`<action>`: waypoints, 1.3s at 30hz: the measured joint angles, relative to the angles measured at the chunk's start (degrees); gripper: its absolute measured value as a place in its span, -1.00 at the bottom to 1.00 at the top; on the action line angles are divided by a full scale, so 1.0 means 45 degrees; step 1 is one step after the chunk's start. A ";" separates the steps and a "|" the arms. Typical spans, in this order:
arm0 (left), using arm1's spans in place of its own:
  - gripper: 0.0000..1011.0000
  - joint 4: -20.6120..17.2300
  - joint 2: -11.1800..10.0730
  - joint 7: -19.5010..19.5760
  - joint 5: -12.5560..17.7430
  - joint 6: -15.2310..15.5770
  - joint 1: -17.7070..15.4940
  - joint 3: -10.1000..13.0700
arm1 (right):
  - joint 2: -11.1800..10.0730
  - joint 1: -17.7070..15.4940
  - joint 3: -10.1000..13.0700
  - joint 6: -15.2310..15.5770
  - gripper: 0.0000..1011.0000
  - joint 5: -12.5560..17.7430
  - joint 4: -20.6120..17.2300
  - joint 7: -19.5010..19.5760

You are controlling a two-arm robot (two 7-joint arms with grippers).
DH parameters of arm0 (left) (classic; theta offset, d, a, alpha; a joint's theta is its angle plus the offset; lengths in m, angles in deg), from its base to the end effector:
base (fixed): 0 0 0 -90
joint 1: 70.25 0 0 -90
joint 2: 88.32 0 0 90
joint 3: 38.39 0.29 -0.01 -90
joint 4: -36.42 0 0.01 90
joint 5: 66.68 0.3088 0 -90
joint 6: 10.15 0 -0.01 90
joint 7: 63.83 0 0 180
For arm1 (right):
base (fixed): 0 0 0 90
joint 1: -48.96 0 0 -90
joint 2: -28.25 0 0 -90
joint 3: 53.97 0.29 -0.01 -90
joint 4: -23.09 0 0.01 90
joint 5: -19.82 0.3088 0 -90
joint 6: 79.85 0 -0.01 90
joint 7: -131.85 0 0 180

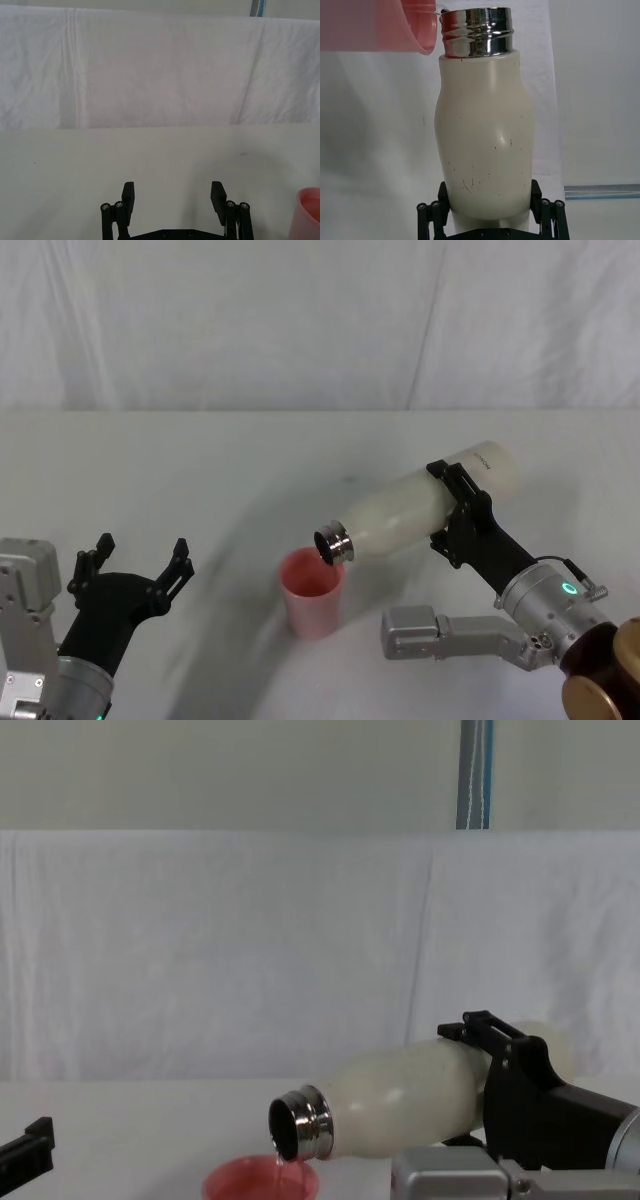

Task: Grasp the thermos with one hand and pour water into the cup lid.

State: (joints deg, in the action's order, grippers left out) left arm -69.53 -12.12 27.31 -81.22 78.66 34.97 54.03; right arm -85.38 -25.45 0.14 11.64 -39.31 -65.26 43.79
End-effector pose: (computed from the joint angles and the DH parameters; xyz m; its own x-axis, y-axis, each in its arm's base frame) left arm 0.2529 0.0375 -0.2853 0.1245 0.9917 -0.0328 -0.9921 0.1240 -0.0174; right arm 0.3532 0.0522 -0.2757 0.0253 -0.0407 0.9989 0.8649 0.5019 -0.0015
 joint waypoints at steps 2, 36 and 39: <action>0.98 0.0000 0.0000 0.0000 0.0000 -0.0001 0.0000 0.0000 | 0.0000 0.0002 0.0009 -0.0002 0.89 0.0000 -0.0010 0.0000; 0.98 0.0000 -0.0001 0.0000 0.0000 -0.0001 0.0000 0.0000 | 0.1112 -0.1005 0.2664 -0.1568 0.89 0.7283 -0.1016 -0.2565; 0.98 0.0000 -0.0001 0.0000 0.0000 -0.0001 0.0000 0.0000 | 0.1374 -0.1200 0.3243 -0.1512 0.89 0.8762 -0.1123 -0.3137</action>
State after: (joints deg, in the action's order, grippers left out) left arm -69.53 -12.13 27.31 -81.22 78.66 34.96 54.03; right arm -79.19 -30.85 14.73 4.83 0.11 -70.31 29.68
